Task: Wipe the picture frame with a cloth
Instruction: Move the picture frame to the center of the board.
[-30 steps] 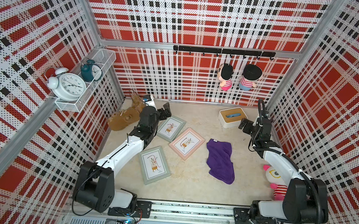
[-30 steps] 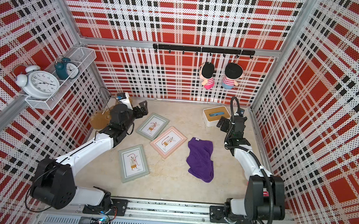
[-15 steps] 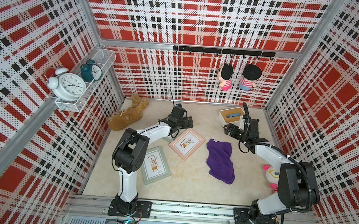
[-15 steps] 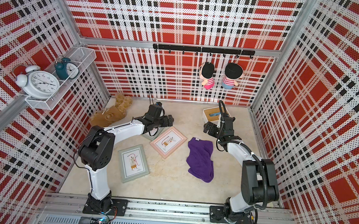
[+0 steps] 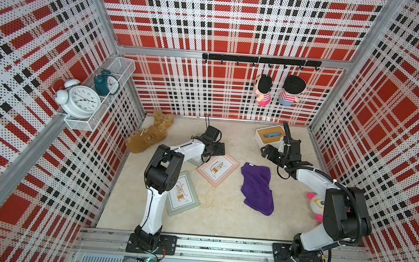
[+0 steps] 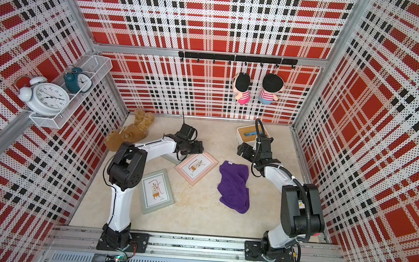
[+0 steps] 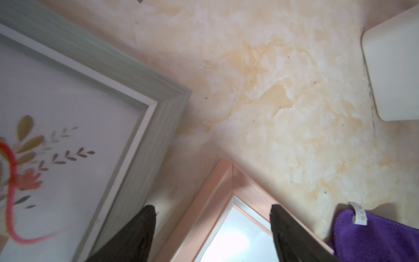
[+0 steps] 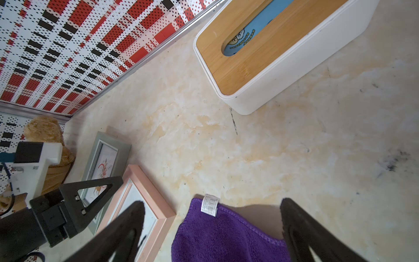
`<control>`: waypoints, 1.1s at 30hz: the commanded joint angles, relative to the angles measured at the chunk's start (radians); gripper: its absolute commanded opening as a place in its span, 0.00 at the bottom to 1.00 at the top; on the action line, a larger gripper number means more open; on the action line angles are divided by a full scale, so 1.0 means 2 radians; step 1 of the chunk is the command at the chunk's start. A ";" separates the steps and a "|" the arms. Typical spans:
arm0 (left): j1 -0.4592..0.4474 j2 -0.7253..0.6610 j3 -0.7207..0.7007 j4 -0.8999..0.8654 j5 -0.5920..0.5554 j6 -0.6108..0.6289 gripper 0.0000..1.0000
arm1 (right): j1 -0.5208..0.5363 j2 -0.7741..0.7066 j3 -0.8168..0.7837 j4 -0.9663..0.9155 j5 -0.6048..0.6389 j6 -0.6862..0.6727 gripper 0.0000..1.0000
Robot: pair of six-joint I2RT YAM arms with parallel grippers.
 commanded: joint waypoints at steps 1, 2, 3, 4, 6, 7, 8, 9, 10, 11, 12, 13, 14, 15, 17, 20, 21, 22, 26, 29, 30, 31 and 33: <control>-0.003 0.010 0.011 -0.031 -0.005 0.013 0.84 | 0.003 0.007 0.005 0.000 0.006 0.010 0.96; -0.006 0.010 0.010 -0.036 -0.006 0.018 0.85 | 0.003 0.007 0.005 -0.002 0.004 0.010 0.96; -0.009 0.010 0.009 -0.041 -0.009 0.023 0.86 | 0.003 0.005 0.005 -0.002 0.004 0.011 0.97; -0.011 0.010 0.008 -0.048 -0.009 0.025 0.86 | 0.003 0.003 0.004 -0.002 0.003 0.011 0.97; -0.017 0.008 0.006 -0.067 -0.006 0.033 0.86 | 0.003 -0.003 0.000 -0.002 0.004 0.012 0.97; -0.021 0.002 0.002 -0.071 -0.001 0.035 0.87 | 0.003 -0.007 0.000 -0.002 0.006 0.012 0.97; -0.026 -0.003 -0.004 -0.075 0.007 0.037 0.87 | 0.003 -0.010 -0.001 -0.005 0.008 0.013 0.97; -0.029 -0.008 -0.010 -0.076 0.016 0.038 0.87 | 0.003 -0.013 -0.001 -0.006 0.009 0.013 0.98; -0.033 -0.015 -0.019 -0.077 0.028 0.037 0.87 | 0.003 -0.015 -0.002 -0.009 0.010 0.014 0.98; -0.037 -0.022 -0.029 -0.077 0.038 0.037 0.87 | 0.003 -0.018 -0.002 -0.012 0.010 0.014 0.98; -0.040 -0.027 -0.038 -0.078 0.047 0.038 0.88 | 0.003 -0.020 -0.003 -0.014 0.012 0.014 0.98; -0.045 -0.034 -0.049 -0.081 0.057 0.038 0.88 | 0.003 -0.023 -0.004 -0.017 0.014 0.014 0.98; -0.048 -0.039 -0.060 -0.083 0.069 0.038 0.88 | 0.003 -0.026 -0.007 -0.018 0.017 0.016 0.98; -0.051 -0.044 -0.070 -0.085 0.078 0.037 0.88 | 0.003 -0.029 -0.008 -0.021 0.020 0.015 0.98; -0.062 -0.056 -0.093 -0.088 0.095 0.036 0.89 | 0.003 -0.035 -0.010 -0.028 0.025 0.016 0.98; -0.077 -0.073 -0.118 -0.087 0.116 0.036 0.89 | 0.003 -0.043 -0.010 -0.048 0.033 0.013 0.98; -0.080 -0.078 -0.124 -0.085 0.120 0.033 0.90 | 0.003 -0.045 -0.009 -0.060 0.035 0.007 1.00; -0.082 -0.082 -0.130 -0.082 0.124 0.030 0.90 | 0.003 -0.045 -0.007 -0.075 0.037 -0.003 1.00; -0.078 -0.106 -0.155 -0.054 0.133 0.012 0.91 | 0.019 -0.056 -0.006 -0.168 0.064 -0.061 1.00; -0.063 -0.136 -0.176 -0.018 0.131 -0.013 0.96 | 0.047 -0.069 -0.014 -0.228 0.086 -0.076 1.00; -0.056 -0.147 -0.182 -0.009 0.126 -0.021 0.99 | 0.057 -0.072 -0.018 -0.242 0.088 -0.074 1.00; -0.048 -0.158 -0.186 0.003 0.120 -0.029 0.98 | 0.068 -0.073 -0.022 -0.253 0.087 -0.068 1.00; -0.032 -0.176 -0.196 0.020 0.114 -0.041 0.98 | 0.086 -0.066 -0.028 -0.265 0.079 -0.051 1.00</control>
